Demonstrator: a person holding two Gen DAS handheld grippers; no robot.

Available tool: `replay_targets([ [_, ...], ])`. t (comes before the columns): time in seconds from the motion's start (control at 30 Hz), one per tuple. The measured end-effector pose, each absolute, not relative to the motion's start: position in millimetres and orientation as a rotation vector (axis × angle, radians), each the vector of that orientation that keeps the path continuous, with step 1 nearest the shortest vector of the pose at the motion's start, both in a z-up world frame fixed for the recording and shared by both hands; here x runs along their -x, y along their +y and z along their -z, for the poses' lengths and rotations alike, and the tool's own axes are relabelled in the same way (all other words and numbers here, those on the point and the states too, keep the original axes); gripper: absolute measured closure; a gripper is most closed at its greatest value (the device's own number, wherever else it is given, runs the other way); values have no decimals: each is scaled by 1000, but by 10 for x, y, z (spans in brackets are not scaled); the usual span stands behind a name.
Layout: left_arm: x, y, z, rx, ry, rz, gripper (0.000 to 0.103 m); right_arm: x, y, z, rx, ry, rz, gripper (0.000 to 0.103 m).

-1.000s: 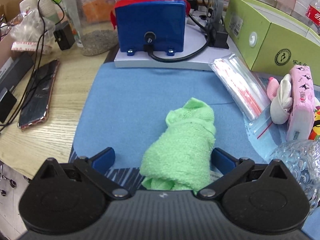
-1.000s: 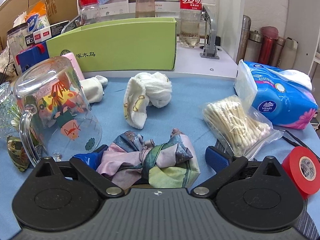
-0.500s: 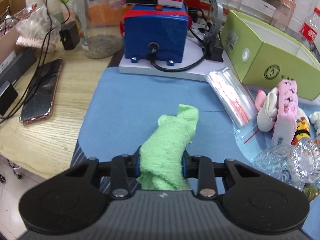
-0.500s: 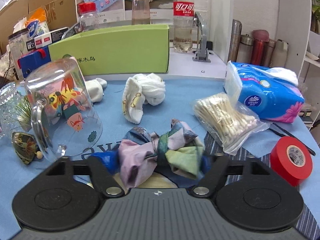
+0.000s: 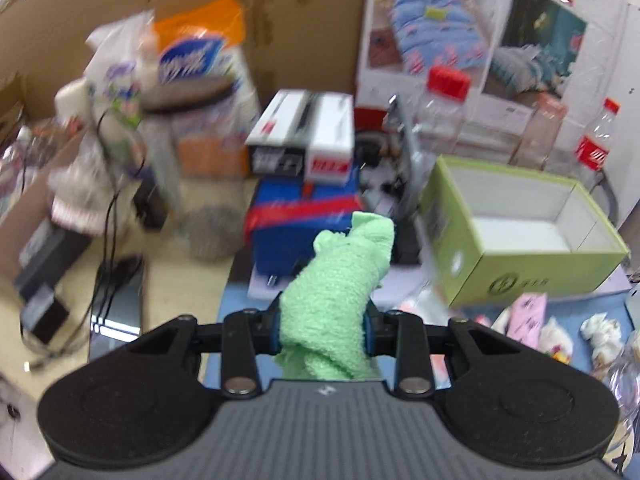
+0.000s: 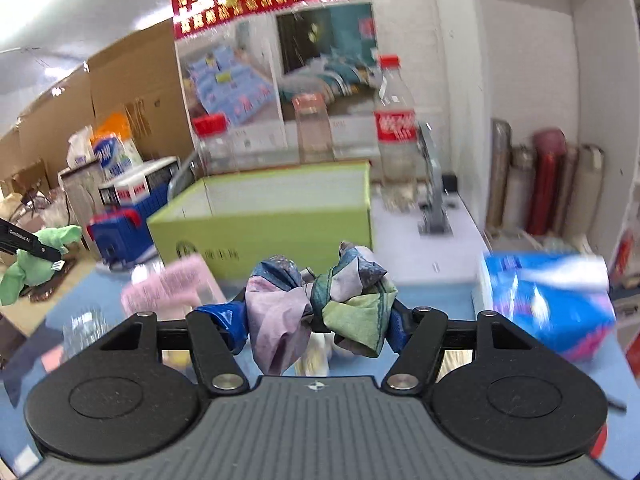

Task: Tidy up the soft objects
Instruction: 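Carry both items into the green box and open both tools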

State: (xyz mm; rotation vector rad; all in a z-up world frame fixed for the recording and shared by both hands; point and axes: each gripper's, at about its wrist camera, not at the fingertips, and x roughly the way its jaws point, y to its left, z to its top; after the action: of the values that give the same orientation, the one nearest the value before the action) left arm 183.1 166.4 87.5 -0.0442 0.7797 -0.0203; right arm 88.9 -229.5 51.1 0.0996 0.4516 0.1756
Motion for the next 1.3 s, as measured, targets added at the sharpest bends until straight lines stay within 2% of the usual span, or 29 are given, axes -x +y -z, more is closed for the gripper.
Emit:
replay_targets([
  [0.23,-2599,1000,-1272,29,731,167,71,-1805,-2152,-916,-75,429,-200,52],
  [0.43,-3175,342,-1026,-7,787,276,70,-2547,-1987,-917,-32,509,-229,51],
  [0.53,-3343,200,-848,-11,817,281,53,-2842,-1941,-739,-51,599,-263,47],
  [0.57,-3385,189,-798,-6,823,281,36,-2921,-1942,-677,-76,628,-259,46],
  [0.6,-3400,191,-774,0,820,278,25,-2978,-1946,-627,-94,646,-252,45],
  [0.67,-3390,217,-758,10,810,275,24,-3041,-1945,-549,-108,682,-229,44],
  [0.87,-3290,295,-820,5,787,239,19,-2977,-1973,-547,-140,625,-189,40],
  [0.97,-3177,339,-861,3,778,236,15,-2955,-1986,-610,-151,608,-172,39],
  [1.3,-2589,616,-1114,2,725,172,13,-2350,-2037,-1013,-155,493,-101,37],
])
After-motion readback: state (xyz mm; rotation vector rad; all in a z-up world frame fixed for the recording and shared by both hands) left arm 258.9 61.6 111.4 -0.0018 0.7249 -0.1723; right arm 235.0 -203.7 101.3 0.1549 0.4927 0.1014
